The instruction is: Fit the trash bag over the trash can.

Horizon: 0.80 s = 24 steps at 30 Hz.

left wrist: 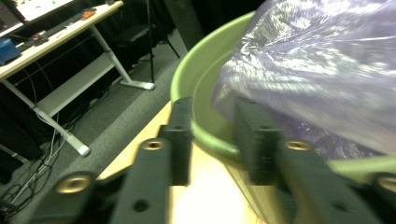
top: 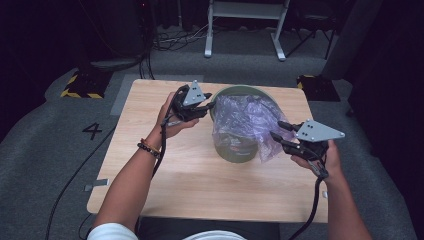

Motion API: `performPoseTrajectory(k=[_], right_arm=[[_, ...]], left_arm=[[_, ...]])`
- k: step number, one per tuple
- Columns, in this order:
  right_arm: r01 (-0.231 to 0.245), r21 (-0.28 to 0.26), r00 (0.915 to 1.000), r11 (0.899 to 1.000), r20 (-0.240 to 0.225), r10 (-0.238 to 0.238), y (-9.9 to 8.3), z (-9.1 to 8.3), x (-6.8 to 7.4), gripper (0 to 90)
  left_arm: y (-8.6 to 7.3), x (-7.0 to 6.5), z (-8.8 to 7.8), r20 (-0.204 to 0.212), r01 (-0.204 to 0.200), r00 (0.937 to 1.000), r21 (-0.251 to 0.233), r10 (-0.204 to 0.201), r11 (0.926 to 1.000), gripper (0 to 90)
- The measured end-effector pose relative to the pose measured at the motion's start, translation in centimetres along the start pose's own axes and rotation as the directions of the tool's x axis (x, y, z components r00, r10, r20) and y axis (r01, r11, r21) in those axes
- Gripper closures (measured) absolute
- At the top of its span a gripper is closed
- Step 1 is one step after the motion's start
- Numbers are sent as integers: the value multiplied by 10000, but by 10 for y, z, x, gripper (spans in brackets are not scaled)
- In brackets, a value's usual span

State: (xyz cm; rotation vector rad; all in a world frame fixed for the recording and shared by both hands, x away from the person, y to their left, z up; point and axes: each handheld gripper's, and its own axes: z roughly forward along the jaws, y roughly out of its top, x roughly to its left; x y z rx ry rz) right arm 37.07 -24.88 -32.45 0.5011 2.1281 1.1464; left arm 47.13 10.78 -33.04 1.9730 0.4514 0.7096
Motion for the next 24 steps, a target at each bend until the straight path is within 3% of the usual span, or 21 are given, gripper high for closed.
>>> performPoseTrajectory(k=[3,5,8,11,15,19,20,22,24], right_arm=[[98,24,9999,9999,-29,-98,1,3,-1,830],[145,14,9999,9999,20,-145,2,4,-2,882],[168,-157,9999,9997,41,-167,7,5,-5,900],[199,-206,9998,9996,71,-197,10,7,-6,900],[264,-231,9996,9994,27,-264,14,10,-5,900],[309,-232,9995,9993,19,-309,18,13,-3,900],[361,-257,9993,9990,28,-360,20,15,-2,900],[380,-257,9993,9989,-5,-380,22,15,-1,900],[498,-262,9987,9984,-27,-499,25,16,2,900]], left_arm=[[-6,3,-15,-129,513,9986,-370,-519,9980,355],[-9,1,-27,-211,616,9978,-628,-630,9961,253],[-13,-7,-43,74,554,9985,-781,-549,9954,179],[-19,-24,-55,387,354,9987,-808,-324,9961,168],[-27,-48,-61,975,630,9937,-819,-549,9946,158],[-33,-68,-56,1904,1441,9736,-847,-1259,9859,153],[-32,-76,-51,2203,1917,9605,-819,-1698,9780,154],[-31,-81,-48,2202,2047,9581,-778,-1834,9757,155],[-29,-86,-43,1859,2162,9620,-717,-1999,9737,155]])
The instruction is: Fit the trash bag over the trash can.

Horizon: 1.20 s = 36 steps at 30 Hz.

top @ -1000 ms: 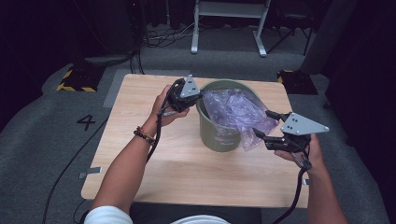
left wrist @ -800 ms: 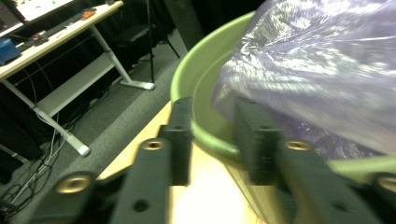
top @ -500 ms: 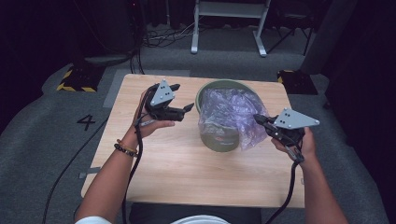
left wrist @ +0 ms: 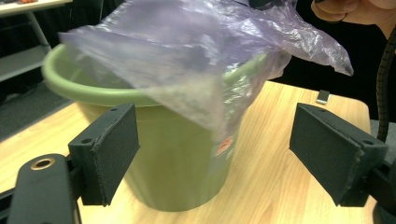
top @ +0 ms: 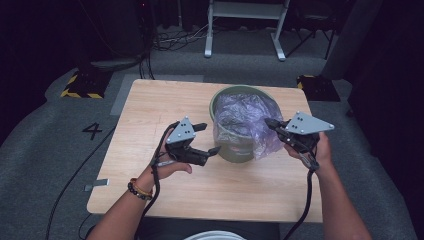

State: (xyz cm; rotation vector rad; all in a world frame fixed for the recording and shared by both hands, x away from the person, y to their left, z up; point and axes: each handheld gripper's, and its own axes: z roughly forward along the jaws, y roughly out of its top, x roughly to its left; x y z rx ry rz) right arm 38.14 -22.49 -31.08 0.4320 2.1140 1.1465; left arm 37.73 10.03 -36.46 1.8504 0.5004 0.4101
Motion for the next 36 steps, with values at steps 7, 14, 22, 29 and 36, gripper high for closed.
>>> performPoseTrajectory(k=[7,14,22,29,36], right_arm=[[131,-207,9997,9997,-206,-136,6,1,4,900],[44,-408,9999,9992,-109,-48,7,-5,1,900],[-50,-217,9986,9998,532,62,5,-7,-9,887],[256,87,9949,9996,973,-263,4,2,-5,877],[-347,-133,9929,9993,1135,359,8,6,-7,553]], left_arm=[[1,4,17,-906,158,9958,401,-121,9991,404],[-1,15,12,-1268,-635,9893,743,726,9952,897],[-6,39,-5,-1443,-983,9827,1259,1163,9872,900],[-5,54,-16,-1854,-395,9810,986,574,9943,601],[-12,43,-10,-705,-104,9974,539,142,9985,332]])
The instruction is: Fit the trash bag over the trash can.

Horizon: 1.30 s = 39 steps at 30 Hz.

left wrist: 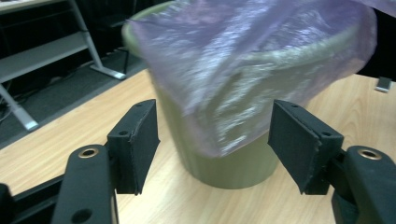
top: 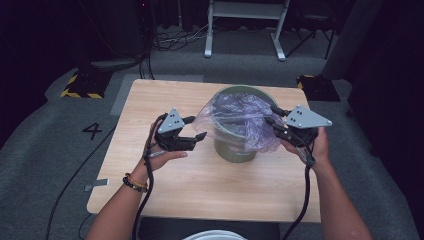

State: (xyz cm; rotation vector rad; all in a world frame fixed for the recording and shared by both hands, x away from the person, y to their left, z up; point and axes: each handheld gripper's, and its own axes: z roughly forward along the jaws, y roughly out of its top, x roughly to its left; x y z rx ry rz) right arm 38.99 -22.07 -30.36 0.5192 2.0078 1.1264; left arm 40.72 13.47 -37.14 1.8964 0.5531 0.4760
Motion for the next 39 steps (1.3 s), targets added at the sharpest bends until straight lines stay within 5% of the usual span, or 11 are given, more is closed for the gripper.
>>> performPoseTrajectory(k=[2,7,12,17,26,29,35,39], right_arm=[[-110,-122,9998,9999,-170,108,0,-1,0,494],[-94,-830,9953,9965,-963,14,-4,-18,7,312],[-51,-1069,9932,9943,-1163,-74,-14,-35,13,259],[62,-940,9963,9956,-851,-142,-34,-50,23,246],[-562,-248,9950,9981,-843,540,-61,-35,28,235],[-120,-227,9980,9997,-630,105,-59,-28,32,352],[211,-125,9993,9997,-306,-214,-55,-18,24,823],[-387,-330,9992,9987,-11,387,-55,-19,11,890]], left_arm=[[3,-4,7,-292,-126,9995,253,134,9996,360],[4,-4,13,-620,-345,9974,484,375,9982,712],[1,2,12,-708,-256,9970,601,298,9979,846],[2,2,12,-591,-488,9969,639,525,9968,896],[-4,9,16,-661,-452,9965,839,508,9955,899],[-4,11,17,-690,-510,9960,874,571,9949,899],[-5,20,15,-759,-497,9955,932,568,9944,900],[-6,29,15,-934,-581,9932,1188,694,9912,900]])
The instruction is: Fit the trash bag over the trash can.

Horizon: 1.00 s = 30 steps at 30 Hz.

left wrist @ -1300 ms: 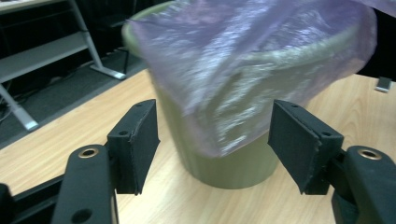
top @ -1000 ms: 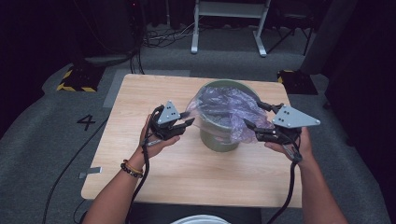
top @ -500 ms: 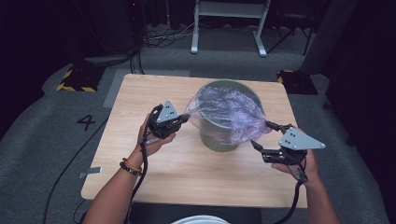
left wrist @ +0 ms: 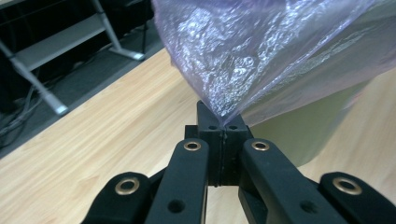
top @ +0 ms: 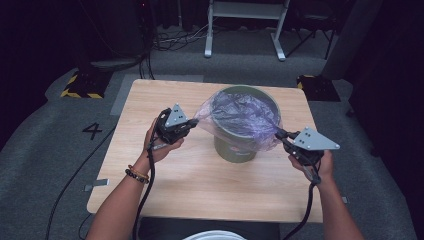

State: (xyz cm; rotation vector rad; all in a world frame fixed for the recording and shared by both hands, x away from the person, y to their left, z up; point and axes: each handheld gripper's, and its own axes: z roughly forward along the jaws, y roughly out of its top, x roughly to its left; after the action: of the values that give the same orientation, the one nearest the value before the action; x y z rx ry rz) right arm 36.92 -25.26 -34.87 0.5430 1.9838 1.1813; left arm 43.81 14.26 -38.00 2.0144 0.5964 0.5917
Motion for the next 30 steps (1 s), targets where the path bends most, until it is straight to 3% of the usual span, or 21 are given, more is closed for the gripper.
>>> performPoseTrajectory(k=[3,5,7,8,13,17,23,26,28,29,30], right_arm=[[-862,-235,9962,9960,136,865,1,-1,-14,898],[-1173,-176,9921,9929,433,1180,2,1,-21,898],[-1661,-234,9838,9858,648,1673,1,3,-29,899],[-2150,-223,9729,9764,823,2161,0,6,-38,899],[-2421,59,9630,9702,1238,2396,-5,16,-52,899],[-2893,395,9493,9564,1401,2813,-15,28,-62,900],[-4069,576,9106,9117,1051,3997,-43,37,-68,900],[-4161,926,9082,9046,912,4084,-54,43,-64,897],[-4310,996,9019,8968,794,4246,-59,46,-63,895],[-4343,1025,9003,8949,792,4279,-61,47,-63,885],[-4340,1041,9004,8949,833,4270,-62,48,-62,862]], left_arm=[[-1,7,-1,-23,88,10000,6,-88,10000,900],[-1,10,0,-90,18,10000,154,-17,9999,900],[-3,14,2,-109,140,9998,255,-137,9996,900],[-4,17,2,-113,202,9997,317,-199,9993,900],[-9,25,8,-150,417,9991,536,-409,9977,900],[-12,26,14,-47,373,9993,733,-371,9966,900],[-24,25,28,333,556,9976,1213,-600,9911,899],[-27,25,32,361,668,9967,1358,-723,9885,898],[-27,25,34,390,739,9960,1417,-802,9872,891],[-27,24,35,345,796,9957,1468,-856,9860,853],[-27,24,34,186,858,9958,1425,-893,9861,748]])
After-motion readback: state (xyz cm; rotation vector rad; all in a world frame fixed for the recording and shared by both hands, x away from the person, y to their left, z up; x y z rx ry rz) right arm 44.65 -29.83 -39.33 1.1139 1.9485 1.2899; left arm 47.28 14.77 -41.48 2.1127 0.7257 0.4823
